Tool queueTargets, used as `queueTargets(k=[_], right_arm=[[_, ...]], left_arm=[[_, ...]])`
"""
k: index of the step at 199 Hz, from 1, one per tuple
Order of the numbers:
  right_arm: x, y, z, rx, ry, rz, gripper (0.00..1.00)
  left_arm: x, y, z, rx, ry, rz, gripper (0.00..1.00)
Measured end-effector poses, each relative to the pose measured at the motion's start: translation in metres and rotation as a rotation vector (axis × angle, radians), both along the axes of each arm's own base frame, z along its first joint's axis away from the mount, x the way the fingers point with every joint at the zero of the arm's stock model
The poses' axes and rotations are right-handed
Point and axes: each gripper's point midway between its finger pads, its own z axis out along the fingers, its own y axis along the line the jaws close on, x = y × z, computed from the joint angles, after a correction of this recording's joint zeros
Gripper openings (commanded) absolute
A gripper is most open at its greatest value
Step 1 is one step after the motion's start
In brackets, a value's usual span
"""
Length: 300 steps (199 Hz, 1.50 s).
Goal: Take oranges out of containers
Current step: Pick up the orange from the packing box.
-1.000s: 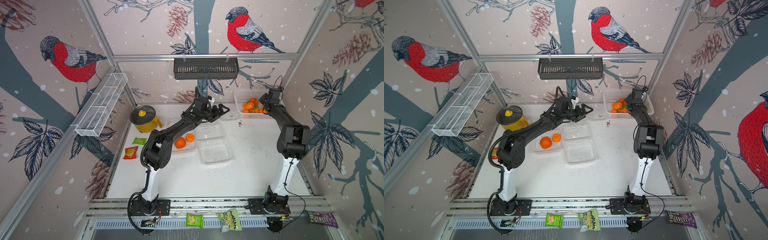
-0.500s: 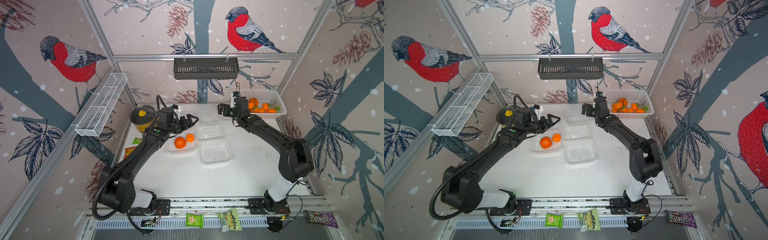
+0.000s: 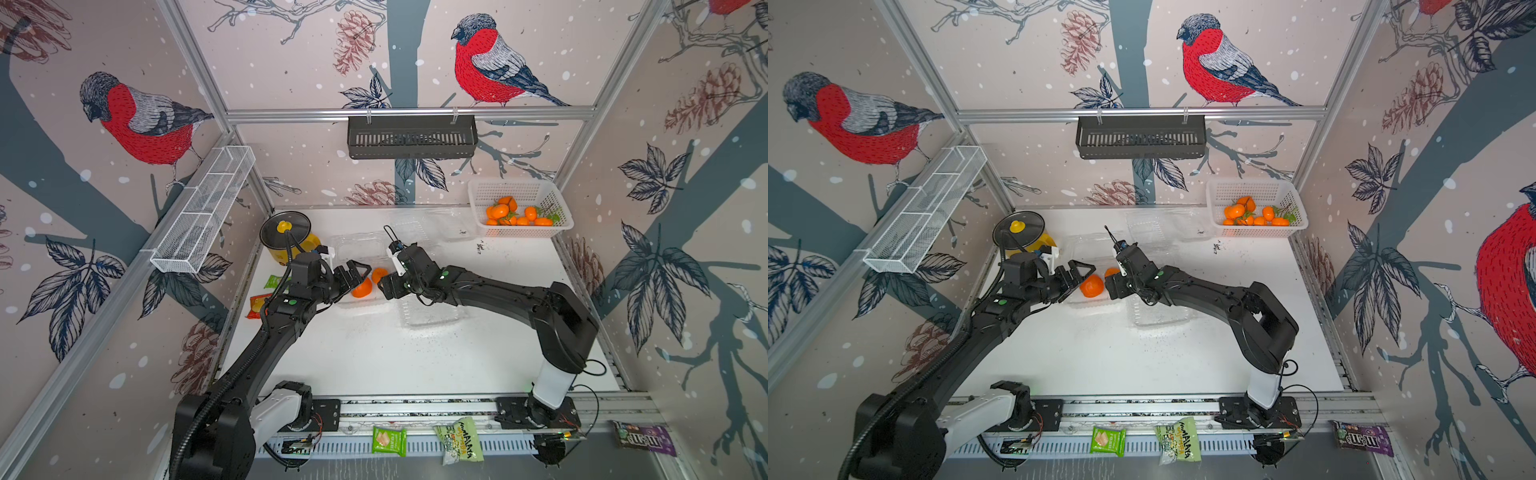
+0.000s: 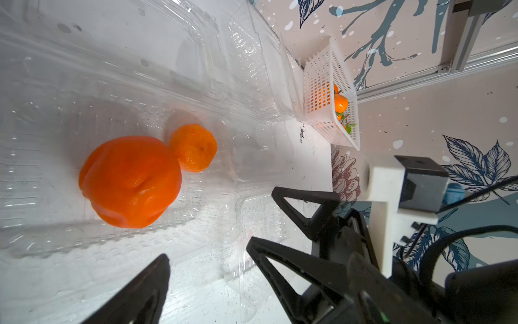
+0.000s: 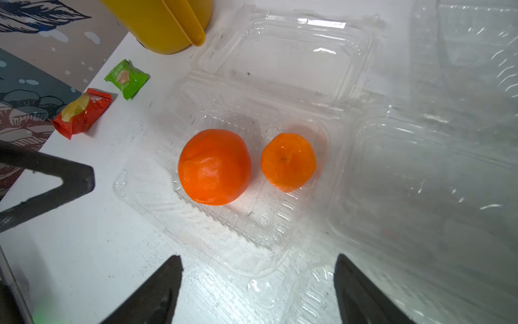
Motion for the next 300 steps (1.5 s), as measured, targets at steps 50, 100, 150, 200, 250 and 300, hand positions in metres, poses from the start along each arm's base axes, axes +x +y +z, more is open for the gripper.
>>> queueTargets(k=[50,100,150,200,250,300], right_arm=[[-0.003,0.04,-0.025,-0.023,0.036,0.072,0.82],[0.005,0.073,-0.048,-0.022,0.057,0.107,0.99],[0.009,0.091,-0.065,-0.05,0.05,0.118,1.0],[0.017,0.096,-0.08,-0.086,0.034,0.089,0.96],[0.027,0.097,-0.084,-0.095,0.018,0.045,0.85],[0.035,0.097,-0.08,-0.09,-0.008,0.015,0.74]], left_arm=[[-0.001,0.011,0.002,-0.01,0.001,0.03,0.97],[0.0,0.056,-0.013,-0.021,0.045,0.155,0.97],[-0.005,0.06,-0.019,-0.031,0.059,0.14,0.97],[-0.008,0.058,-0.026,-0.04,0.081,0.121,0.97],[-0.01,0.056,-0.032,-0.046,0.098,0.112,0.97],[-0.012,0.056,-0.035,-0.048,0.103,0.11,0.97]])
